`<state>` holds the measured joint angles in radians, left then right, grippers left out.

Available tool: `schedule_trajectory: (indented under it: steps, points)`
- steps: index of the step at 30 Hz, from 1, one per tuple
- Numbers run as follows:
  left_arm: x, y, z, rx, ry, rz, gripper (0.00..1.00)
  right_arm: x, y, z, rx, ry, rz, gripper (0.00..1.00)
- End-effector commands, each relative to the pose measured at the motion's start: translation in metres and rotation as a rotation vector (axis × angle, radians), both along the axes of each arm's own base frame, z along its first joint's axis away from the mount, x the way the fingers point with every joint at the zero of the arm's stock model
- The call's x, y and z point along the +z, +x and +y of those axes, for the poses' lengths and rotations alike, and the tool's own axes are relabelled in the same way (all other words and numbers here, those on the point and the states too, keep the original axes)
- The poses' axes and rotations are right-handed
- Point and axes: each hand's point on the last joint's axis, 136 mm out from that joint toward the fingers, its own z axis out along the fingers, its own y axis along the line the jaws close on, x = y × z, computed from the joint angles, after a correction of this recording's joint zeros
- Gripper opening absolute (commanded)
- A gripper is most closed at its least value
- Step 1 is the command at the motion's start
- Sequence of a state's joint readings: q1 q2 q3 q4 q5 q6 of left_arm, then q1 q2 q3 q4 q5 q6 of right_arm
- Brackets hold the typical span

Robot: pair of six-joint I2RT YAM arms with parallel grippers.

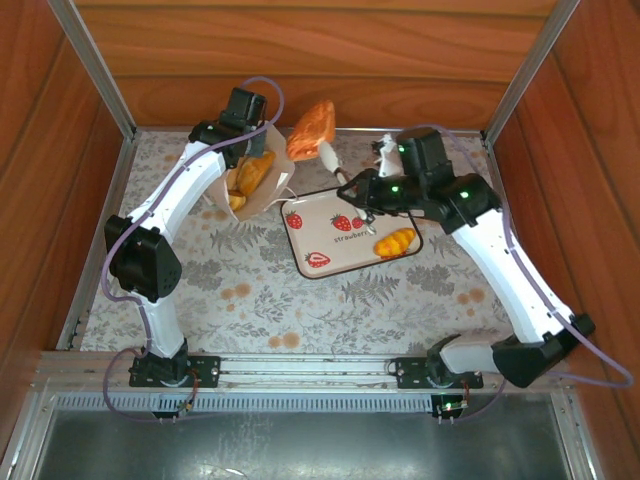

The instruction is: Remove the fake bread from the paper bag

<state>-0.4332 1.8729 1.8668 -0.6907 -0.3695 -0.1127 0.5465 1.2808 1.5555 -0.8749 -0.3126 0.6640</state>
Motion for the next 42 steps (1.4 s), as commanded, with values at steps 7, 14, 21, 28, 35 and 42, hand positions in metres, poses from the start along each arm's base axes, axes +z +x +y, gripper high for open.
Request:
schedule_trajectory:
  steps: [7,14,21,28,35,42]
  points:
    - [0.019,-0.004,0.008,0.013,-0.007,-0.037,0.0,-0.037,0.005,-0.051,-0.192,0.029,0.068,0.09]
    - [0.016,-0.004,0.006,0.006,-0.016,-0.03,0.0,-0.095,0.018,-0.054,-0.266,0.141,0.215,0.1]
    - [0.011,-0.005,0.004,0.006,-0.031,-0.018,0.0,-0.133,0.036,-0.052,-0.282,0.168,0.302,0.1]
    - [0.009,-0.005,0.002,0.003,-0.036,-0.012,0.0,-0.153,0.053,-0.055,-0.3,0.181,0.353,0.12]
    - [0.007,-0.005,0.002,0.002,-0.042,-0.007,0.0,-0.172,0.059,-0.063,-0.322,0.191,0.412,0.14]
    - [0.004,-0.005,-0.001,-0.003,-0.05,0.001,0.0,-0.193,0.063,-0.067,-0.33,0.194,0.47,0.14]
